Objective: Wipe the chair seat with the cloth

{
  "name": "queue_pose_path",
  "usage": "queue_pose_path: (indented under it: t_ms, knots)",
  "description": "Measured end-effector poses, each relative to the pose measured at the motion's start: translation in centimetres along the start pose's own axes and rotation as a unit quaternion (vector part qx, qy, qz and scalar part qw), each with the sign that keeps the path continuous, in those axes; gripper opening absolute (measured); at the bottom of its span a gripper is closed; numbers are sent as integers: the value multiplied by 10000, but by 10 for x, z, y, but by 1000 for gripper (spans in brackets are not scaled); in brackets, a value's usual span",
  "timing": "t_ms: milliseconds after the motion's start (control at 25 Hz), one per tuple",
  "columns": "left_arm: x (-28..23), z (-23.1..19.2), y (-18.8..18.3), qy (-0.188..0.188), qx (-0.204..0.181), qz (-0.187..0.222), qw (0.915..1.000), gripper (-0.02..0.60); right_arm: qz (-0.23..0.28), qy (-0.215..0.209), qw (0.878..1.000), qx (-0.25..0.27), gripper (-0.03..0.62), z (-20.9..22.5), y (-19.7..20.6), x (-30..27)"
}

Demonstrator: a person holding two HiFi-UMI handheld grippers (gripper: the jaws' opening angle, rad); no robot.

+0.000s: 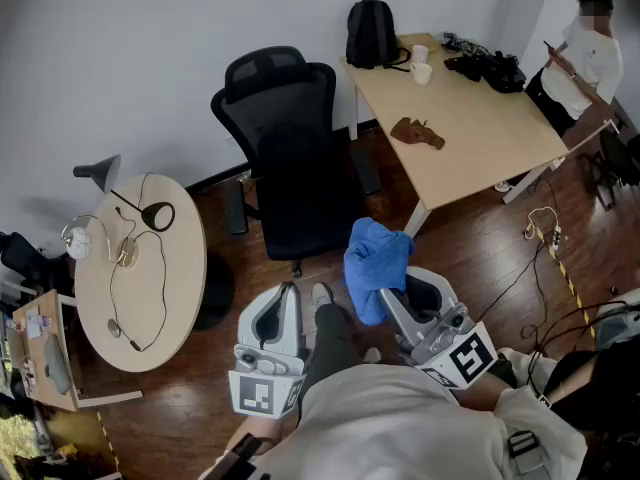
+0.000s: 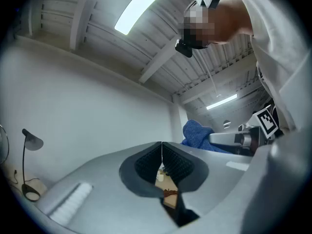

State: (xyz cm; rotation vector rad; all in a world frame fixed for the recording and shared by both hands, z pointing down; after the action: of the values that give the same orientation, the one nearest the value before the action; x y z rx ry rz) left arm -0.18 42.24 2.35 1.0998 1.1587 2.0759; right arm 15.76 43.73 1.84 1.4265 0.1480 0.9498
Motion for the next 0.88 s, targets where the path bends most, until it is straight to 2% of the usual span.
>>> queue_pose_path:
  t_ms: [280, 640, 760, 880]
  knots:
    - [-51, -73, 52, 27, 96, -48, 9999, 55, -84, 145, 9999, -11, 72, 51, 31, -80]
    - [-147, -206, 117, 69, 137, -88, 9998, 55, -91, 245, 9996, 135, 72, 138, 49, -234]
    - [-175, -248, 162, 17, 206, -231, 9995, 55, -207, 347, 9992, 80, 72, 175, 79, -278]
    - [-198, -268, 207, -79, 345, -458, 9983, 55, -444, 474, 9978, -151, 72, 218, 110, -304]
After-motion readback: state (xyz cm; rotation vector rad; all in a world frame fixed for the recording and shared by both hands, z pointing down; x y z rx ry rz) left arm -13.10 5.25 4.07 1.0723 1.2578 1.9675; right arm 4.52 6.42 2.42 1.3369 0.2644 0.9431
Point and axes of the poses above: the fingertips, and each gripper's own axes: x backward along the fingers, z to its right, y out of its underside, the point moved 2 cm from there along x, backward along the fingers, and after that the axes turned 12 degrees about -x, right-handed, at the moved point
